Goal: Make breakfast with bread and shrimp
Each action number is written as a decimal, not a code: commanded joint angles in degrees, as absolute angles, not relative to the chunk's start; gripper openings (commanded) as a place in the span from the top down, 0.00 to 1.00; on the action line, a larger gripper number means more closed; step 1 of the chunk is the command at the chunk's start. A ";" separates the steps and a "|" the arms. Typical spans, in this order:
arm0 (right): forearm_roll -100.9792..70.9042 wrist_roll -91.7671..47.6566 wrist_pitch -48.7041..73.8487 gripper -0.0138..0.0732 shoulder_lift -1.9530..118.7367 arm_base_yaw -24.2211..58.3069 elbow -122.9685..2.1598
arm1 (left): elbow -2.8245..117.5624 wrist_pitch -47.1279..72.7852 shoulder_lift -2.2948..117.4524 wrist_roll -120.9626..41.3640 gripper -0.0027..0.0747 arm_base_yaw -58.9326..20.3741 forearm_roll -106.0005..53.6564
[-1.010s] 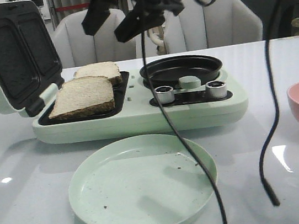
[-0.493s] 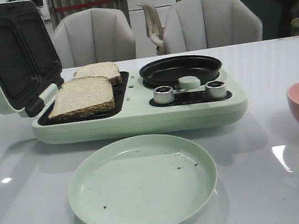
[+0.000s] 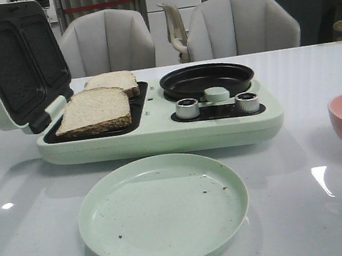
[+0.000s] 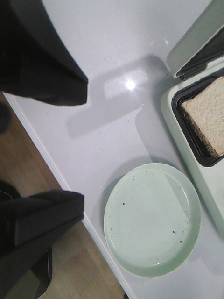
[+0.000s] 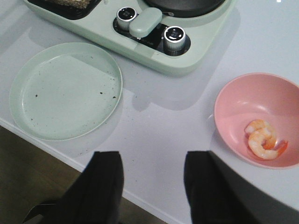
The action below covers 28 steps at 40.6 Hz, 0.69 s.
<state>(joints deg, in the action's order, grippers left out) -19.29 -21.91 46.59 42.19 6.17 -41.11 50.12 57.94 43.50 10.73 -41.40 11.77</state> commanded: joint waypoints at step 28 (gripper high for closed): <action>-20.65 -21.92 44.17 0.36 41.88 5.87 -42.57 | 66.51 51.50 71.44 6.00 0.83 -3.90 12.07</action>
<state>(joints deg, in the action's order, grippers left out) -19.29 -21.91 47.03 42.19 6.17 -41.11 62.02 58.10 69.74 12.35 -10.17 18.98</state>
